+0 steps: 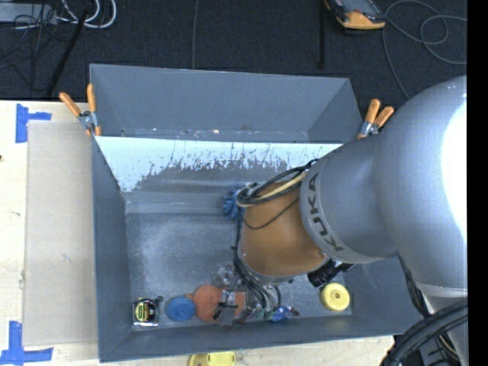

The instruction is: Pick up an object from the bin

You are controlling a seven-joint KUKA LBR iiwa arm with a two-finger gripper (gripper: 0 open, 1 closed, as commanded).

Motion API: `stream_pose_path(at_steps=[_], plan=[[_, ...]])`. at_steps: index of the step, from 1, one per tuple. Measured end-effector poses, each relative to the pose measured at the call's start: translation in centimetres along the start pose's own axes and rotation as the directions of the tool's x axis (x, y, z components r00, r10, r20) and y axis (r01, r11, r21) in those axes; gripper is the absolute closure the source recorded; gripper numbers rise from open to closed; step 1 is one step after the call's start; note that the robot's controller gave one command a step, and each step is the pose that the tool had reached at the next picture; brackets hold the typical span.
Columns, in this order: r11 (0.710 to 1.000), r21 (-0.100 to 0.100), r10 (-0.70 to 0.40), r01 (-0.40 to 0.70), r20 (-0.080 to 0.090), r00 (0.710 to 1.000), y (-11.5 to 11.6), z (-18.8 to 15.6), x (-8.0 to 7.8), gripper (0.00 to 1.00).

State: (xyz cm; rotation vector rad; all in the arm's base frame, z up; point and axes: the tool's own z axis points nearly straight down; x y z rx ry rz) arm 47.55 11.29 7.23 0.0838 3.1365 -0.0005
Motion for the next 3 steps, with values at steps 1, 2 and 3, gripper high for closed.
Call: stream_pose_path(at_steps=[1, 2, 3], plan=[[1.0, 0.0, 0.0, 0.0, 0.0, 1.0, 0.0, 0.0, 0.0, 1.0], [1.0, 0.001, 0.001, -0.001, -0.004, 1.0, 0.0, -0.4, 0.1, 1.0], [1.0, 0.002, 0.001, -0.001, -0.012, 1.0, -0.1, -2.5, 0.3, 1.0]])
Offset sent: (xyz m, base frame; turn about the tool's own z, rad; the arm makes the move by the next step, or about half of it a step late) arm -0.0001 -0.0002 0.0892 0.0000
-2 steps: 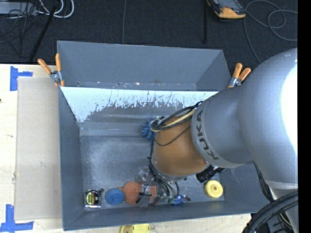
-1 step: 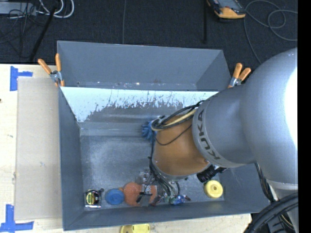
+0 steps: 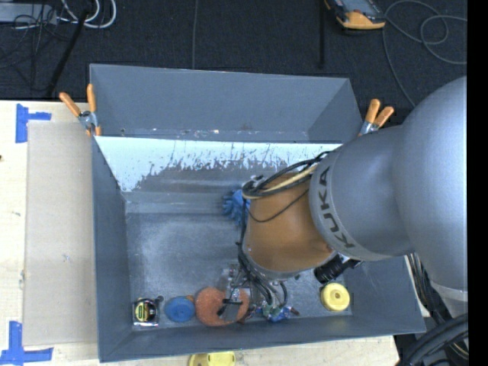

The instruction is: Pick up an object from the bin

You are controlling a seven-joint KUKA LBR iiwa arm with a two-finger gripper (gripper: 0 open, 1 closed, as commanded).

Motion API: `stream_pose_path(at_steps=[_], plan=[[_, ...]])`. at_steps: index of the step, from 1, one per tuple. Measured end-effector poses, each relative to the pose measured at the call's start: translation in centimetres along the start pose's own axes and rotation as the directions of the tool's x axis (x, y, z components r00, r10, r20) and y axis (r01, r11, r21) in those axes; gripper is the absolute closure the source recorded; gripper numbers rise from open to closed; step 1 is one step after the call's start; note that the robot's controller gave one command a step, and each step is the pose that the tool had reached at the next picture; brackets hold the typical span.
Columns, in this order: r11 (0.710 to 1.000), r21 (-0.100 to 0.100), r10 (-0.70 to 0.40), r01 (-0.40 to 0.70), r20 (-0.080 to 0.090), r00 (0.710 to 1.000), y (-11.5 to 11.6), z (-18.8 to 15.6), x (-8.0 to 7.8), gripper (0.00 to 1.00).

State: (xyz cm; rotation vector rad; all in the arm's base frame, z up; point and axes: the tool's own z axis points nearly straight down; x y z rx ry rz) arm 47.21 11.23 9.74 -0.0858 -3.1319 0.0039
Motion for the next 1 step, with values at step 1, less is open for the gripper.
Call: stream_pose_path(at_steps=[1], plan=[[1.0, -0.002, 0.0, 0.0, 0.004, 1.0, 0.04, -2.18, -0.07, 1.0]])
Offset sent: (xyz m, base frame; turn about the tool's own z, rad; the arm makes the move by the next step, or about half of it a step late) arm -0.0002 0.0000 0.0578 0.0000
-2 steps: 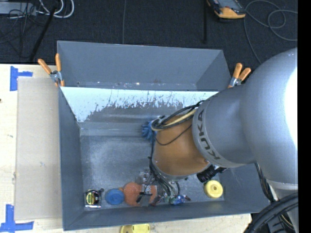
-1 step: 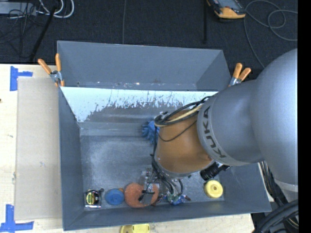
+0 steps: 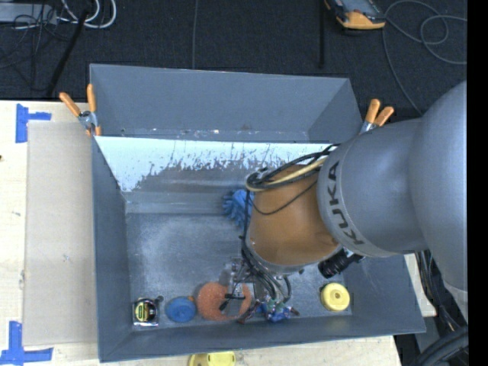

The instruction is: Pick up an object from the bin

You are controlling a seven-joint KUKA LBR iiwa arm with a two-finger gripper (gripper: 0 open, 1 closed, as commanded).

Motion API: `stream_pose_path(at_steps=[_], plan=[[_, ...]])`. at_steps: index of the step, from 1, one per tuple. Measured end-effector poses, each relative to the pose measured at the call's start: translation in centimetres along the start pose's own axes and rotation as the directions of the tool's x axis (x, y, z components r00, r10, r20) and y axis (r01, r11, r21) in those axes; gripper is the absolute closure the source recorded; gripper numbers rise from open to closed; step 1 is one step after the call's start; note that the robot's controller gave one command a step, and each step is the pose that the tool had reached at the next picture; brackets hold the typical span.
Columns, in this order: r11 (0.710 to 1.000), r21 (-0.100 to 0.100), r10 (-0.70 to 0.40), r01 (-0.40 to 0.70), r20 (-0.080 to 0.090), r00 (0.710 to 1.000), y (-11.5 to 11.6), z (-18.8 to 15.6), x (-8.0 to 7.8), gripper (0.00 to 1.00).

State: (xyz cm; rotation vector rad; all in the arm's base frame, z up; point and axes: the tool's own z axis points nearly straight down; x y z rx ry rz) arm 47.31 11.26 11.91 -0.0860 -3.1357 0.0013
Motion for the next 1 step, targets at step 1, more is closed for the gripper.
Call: stream_pose_path(at_steps=[1], plan=[[1.0, -0.002, 0.001, -0.001, 0.005, 1.0, 0.01, -1.42, -0.07, 1.0]])
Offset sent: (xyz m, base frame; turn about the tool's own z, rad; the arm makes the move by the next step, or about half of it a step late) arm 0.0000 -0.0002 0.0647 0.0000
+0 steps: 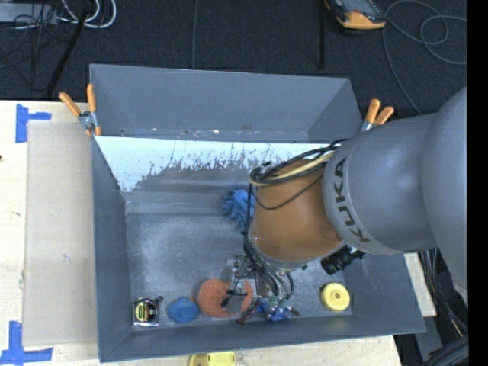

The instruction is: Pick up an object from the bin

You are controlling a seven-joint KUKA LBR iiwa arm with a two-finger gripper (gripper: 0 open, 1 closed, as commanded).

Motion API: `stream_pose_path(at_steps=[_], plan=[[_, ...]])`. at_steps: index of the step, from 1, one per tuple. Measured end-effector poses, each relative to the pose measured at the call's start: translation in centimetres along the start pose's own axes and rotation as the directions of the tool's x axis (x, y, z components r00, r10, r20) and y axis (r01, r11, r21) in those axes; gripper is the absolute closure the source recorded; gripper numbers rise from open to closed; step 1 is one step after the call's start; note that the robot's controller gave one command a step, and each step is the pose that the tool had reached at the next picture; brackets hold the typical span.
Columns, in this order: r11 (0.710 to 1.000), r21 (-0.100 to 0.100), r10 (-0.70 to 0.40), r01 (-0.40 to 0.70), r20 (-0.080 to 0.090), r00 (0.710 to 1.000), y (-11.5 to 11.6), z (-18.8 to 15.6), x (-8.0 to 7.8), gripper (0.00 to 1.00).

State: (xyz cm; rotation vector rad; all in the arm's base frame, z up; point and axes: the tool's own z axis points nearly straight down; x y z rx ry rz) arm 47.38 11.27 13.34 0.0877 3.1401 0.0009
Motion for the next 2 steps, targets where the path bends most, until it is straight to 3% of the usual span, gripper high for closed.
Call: stream_pose_path(at_steps=[2], plan=[[1.0, 0.001, 0.001, -0.001, -0.003, 1.0, 0.0, -2.6, 0.1, 1.0]])
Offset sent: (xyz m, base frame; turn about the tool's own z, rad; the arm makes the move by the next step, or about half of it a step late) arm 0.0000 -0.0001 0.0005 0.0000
